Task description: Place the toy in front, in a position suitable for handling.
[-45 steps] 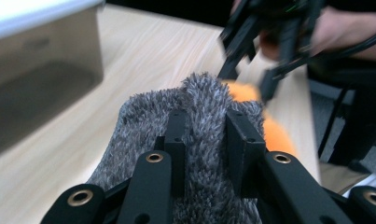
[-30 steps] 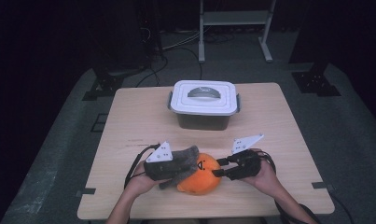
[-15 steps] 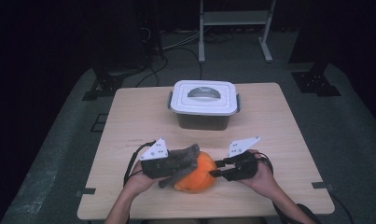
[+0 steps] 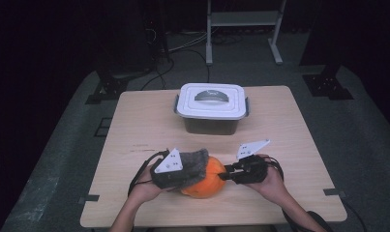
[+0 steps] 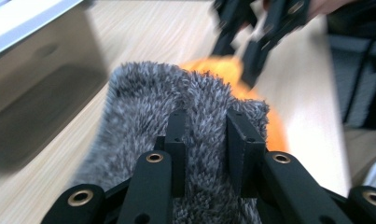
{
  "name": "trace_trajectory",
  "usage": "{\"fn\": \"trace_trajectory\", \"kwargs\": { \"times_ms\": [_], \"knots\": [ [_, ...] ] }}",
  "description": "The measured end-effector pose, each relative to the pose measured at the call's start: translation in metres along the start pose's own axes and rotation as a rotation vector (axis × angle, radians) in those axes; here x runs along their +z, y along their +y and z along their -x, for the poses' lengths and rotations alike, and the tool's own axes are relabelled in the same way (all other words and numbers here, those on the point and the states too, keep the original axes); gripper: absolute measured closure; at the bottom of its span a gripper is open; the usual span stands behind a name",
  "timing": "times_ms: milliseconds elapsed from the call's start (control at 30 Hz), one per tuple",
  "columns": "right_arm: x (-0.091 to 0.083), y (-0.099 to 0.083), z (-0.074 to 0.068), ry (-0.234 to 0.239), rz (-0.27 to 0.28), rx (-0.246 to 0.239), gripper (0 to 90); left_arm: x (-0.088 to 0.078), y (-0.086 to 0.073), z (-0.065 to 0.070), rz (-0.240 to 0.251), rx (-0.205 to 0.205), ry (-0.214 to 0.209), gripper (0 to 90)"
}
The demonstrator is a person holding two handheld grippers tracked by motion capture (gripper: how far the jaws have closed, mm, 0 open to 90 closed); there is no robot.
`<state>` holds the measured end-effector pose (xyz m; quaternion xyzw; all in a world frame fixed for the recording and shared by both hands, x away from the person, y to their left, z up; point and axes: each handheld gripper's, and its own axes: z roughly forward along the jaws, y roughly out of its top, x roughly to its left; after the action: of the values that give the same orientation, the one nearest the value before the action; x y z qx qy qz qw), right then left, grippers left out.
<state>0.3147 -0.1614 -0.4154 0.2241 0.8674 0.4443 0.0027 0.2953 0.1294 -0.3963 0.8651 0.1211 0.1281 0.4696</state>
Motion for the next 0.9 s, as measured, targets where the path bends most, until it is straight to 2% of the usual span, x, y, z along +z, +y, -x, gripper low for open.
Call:
{"fn": "trace_trajectory", "kwargs": {
  "times_ms": [33,133,167,200,233,267,333,433,467,500,533,633,733,767,867,900],
  "knots": [
    [0.0,0.0,0.001,0.002,0.002,0.006,68.9,0.0,-0.001,0.0,0.009,-0.009,-0.008,72.5],
    [0.0,0.002,0.0,-0.012,0.007,0.005,68.6,0.001,0.005,0.005,0.034,0.0,-0.038,72.5],
    [0.0,0.003,-0.001,-0.006,0.02,0.018,68.2,0.002,0.011,0.012,0.081,0.026,-0.097,72.4],
    [0.0,0.003,-0.001,-0.006,0.02,0.018,68.2,0.002,0.011,0.012,0.081,0.026,-0.097,72.4],
    [0.0,0.003,-0.001,-0.005,0.023,0.022,68.1,0.005,0.015,0.017,0.106,0.036,-0.14,72.4],
    [0.0,0.003,-0.002,-0.007,0.025,0.016,68.1,0.008,0.016,0.022,0.096,0.057,-0.155,72.4],
    [0.001,0.003,-0.003,-0.011,0.018,0.006,68.0,0.015,0.017,0.027,0.045,0.102,-0.137,72.2],
    [0.001,0.001,-0.003,-0.018,0.009,0.005,68.0,0.016,0.014,0.024,0.025,0.11,-0.112,72.4],
    [0.0,0.001,-0.002,-0.019,0.015,0.011,68.1,0.011,0.011,0.02,0.02,0.138,-0.066,72.7],
    [0.0,0.001,-0.002,-0.019,0.018,0.015,68.0,0.011,0.011,0.02,0.02,0.138,-0.066,72.8],
    [0.0,0.001,-0.002,-0.019,0.018,0.015,68.0,0.009,0.008,0.017,0.008,0.141,-0.048,72.8],
    [0.001,0.001,0.0,-0.021,0.022,0.022,68.0,0.003,-0.002,0.005,0.006,0.096,-0.02,72.7],
    [0.001,0.001,0.0,-0.029,0.022,0.019,67.9,-0.002,-0.005,-0.001,-0.009,0.078,0.018,72.7],
    [0.001,0.001,-0.001,-0.035,0.019,0.01,67.9,-0.004,-0.006,-0.002,0.015,0.048,0.012,72.7],
    [0.001,0.001,-0.002,-0.042,0.014,-0.011,66.4,-0.002,-0.003,0.0,0.032,0.033,-0.005,72.7],
    [0.002,0.001,-0.002,-0.029,0.015,-0.029,59.4,0.0,-0.002,0.001,0.026,0.041,-0.008,72.8]
  ]
}}
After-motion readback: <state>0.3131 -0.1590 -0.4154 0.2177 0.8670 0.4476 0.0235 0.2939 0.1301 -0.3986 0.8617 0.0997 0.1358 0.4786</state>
